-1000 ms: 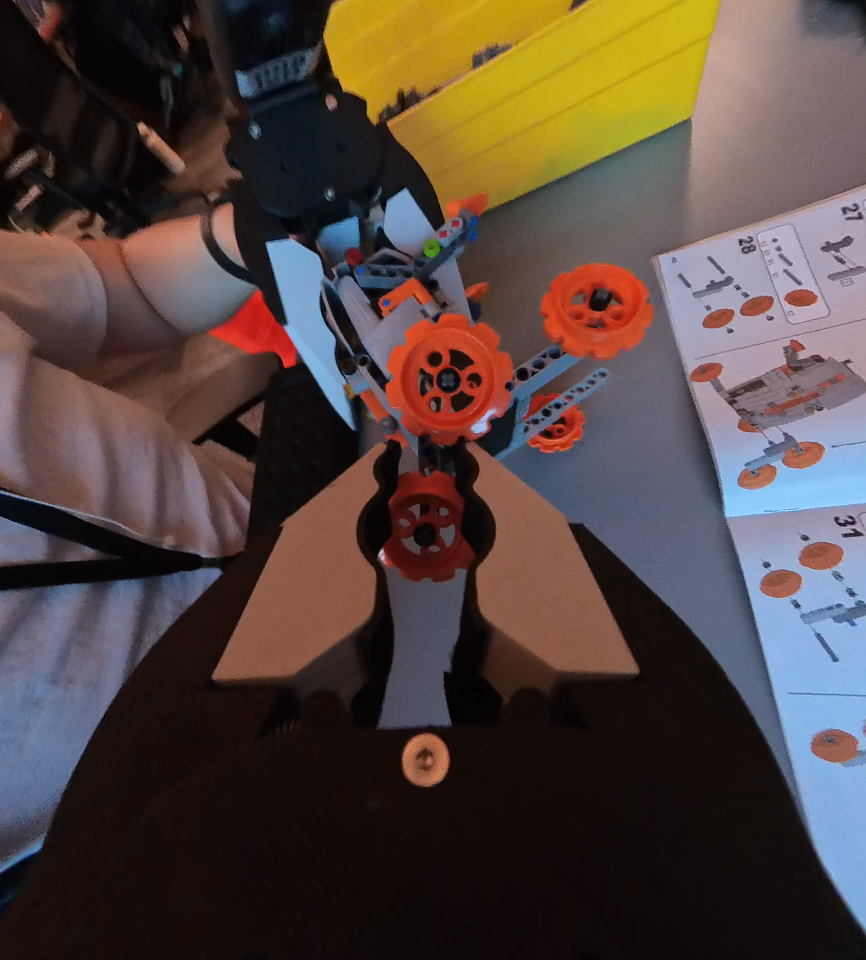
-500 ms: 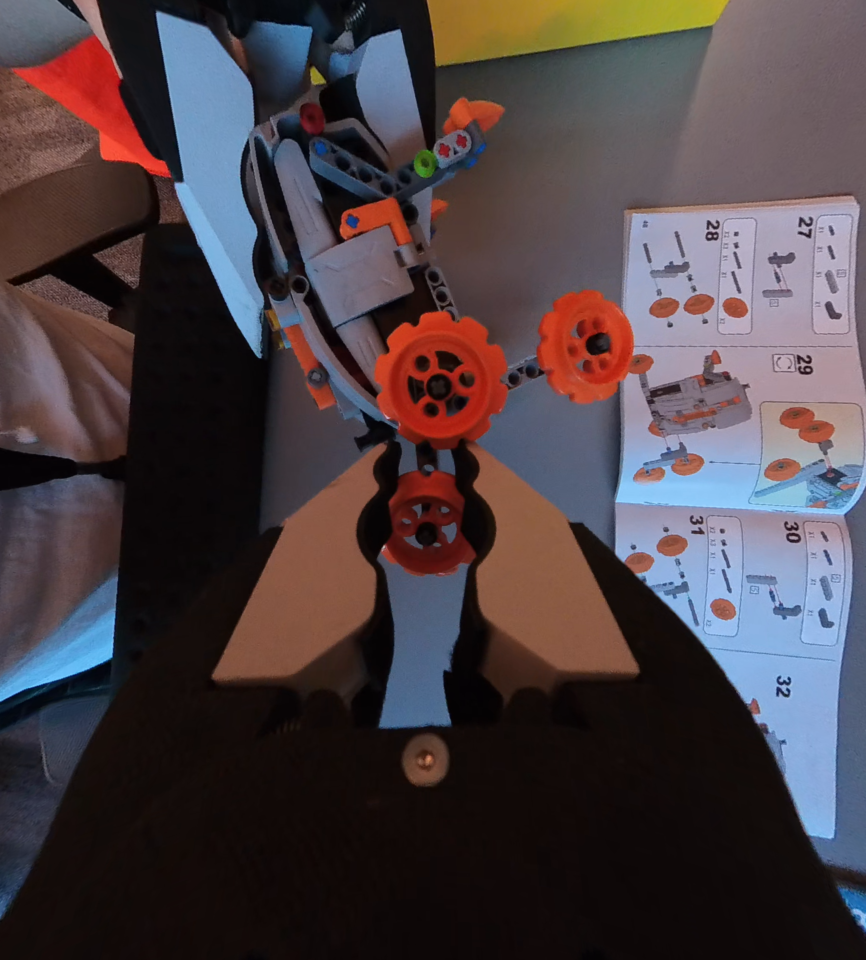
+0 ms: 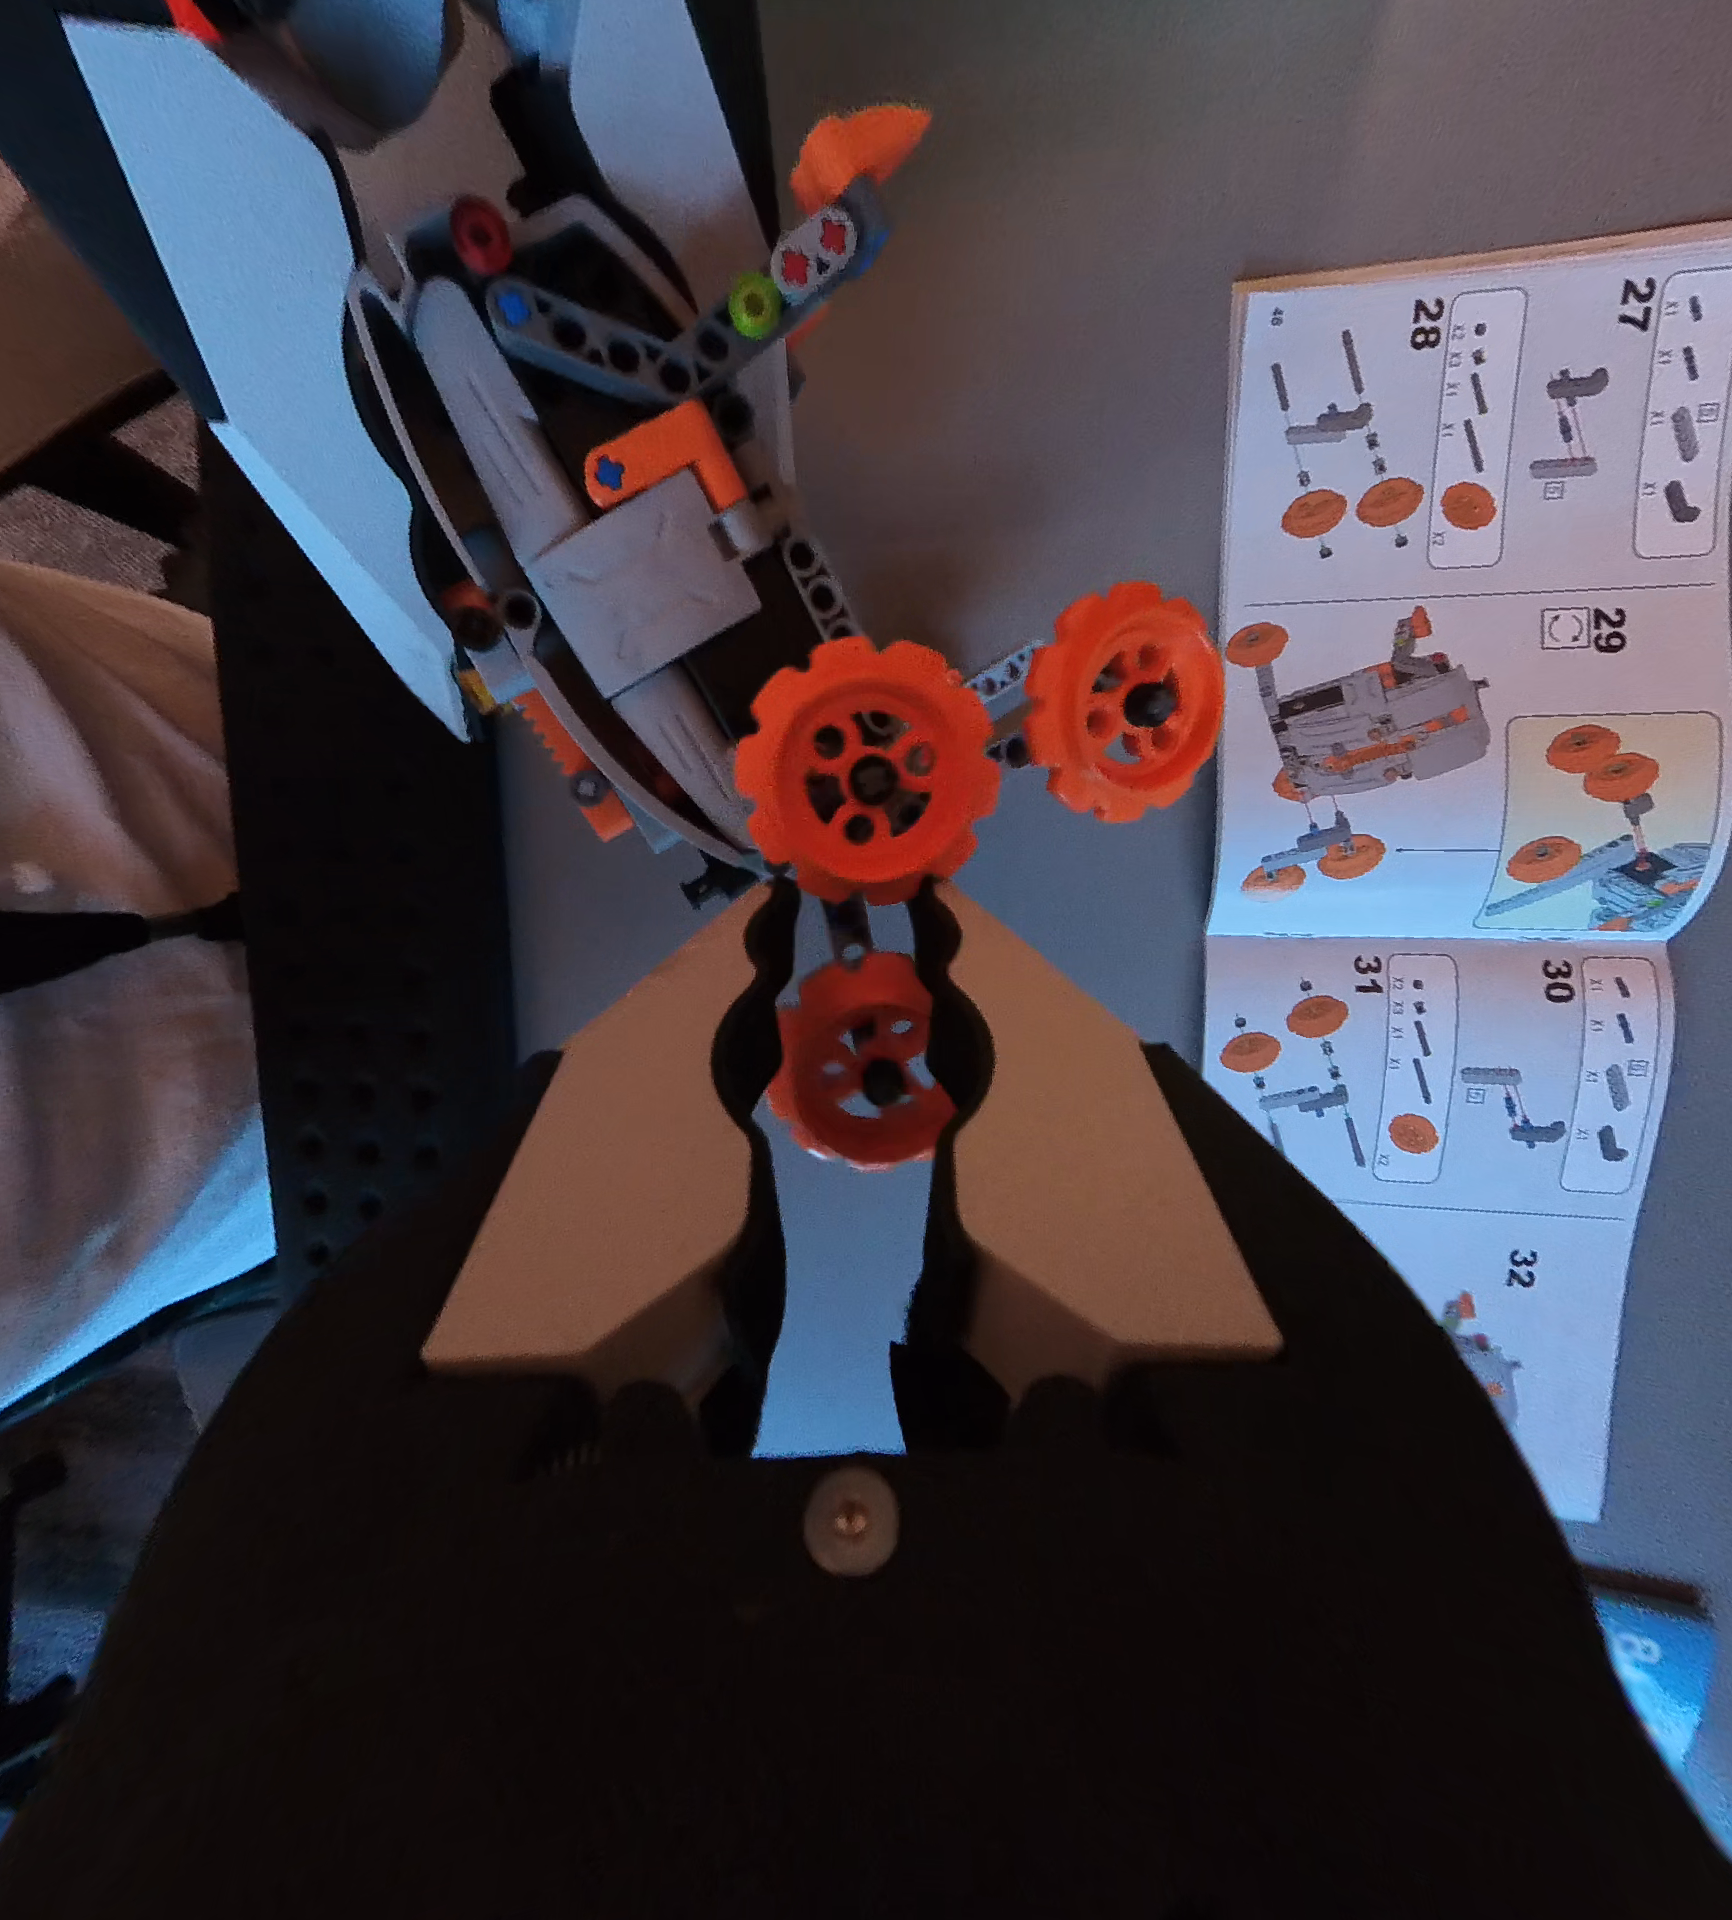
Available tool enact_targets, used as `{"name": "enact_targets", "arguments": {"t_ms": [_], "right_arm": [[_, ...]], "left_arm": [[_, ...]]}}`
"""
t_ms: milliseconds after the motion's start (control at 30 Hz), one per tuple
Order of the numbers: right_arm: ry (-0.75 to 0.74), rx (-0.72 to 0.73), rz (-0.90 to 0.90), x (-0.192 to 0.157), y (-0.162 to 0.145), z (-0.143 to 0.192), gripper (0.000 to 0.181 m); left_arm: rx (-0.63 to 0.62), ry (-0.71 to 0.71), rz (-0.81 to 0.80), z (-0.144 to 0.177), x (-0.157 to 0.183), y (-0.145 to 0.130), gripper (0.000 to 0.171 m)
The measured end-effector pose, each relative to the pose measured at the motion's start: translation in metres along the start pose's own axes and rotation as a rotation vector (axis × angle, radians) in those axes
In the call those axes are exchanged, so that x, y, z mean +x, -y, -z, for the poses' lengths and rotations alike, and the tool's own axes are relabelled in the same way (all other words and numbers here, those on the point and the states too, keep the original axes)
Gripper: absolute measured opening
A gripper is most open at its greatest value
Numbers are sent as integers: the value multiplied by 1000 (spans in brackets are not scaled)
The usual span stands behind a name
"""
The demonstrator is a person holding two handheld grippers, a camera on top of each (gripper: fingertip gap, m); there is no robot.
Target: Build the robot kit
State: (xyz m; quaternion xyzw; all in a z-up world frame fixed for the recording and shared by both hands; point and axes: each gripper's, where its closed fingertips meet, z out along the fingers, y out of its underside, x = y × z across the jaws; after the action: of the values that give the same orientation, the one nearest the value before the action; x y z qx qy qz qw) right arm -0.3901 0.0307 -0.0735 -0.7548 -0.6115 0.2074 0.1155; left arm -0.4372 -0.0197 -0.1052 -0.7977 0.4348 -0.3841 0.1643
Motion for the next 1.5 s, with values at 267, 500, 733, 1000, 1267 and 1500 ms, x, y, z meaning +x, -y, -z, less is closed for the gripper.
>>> {"name": "enact_targets", "arguments": {"t_ms": [267,500,733,1000,1267,1500], "right_arm": [[-68,67,-36,4,4,0,21],[-142,163,26,5,8,5,17],[-98,333,-10,-1,18,10,15],[28,525,43,-14,26,6,14],[70,395,231,-20,29,3,14],[-29,236,339,-14,27,2,15]], "left_arm": [[14,-18,16,0,0,1,77],[25,-27,26,1,-2,1,77],[35,-35,38,2,-3,1,78],[39,-37,44,5,-5,0,78],[29,-27,38,5,-4,-1,78],[34,-23,50,6,-6,0,78]]}}
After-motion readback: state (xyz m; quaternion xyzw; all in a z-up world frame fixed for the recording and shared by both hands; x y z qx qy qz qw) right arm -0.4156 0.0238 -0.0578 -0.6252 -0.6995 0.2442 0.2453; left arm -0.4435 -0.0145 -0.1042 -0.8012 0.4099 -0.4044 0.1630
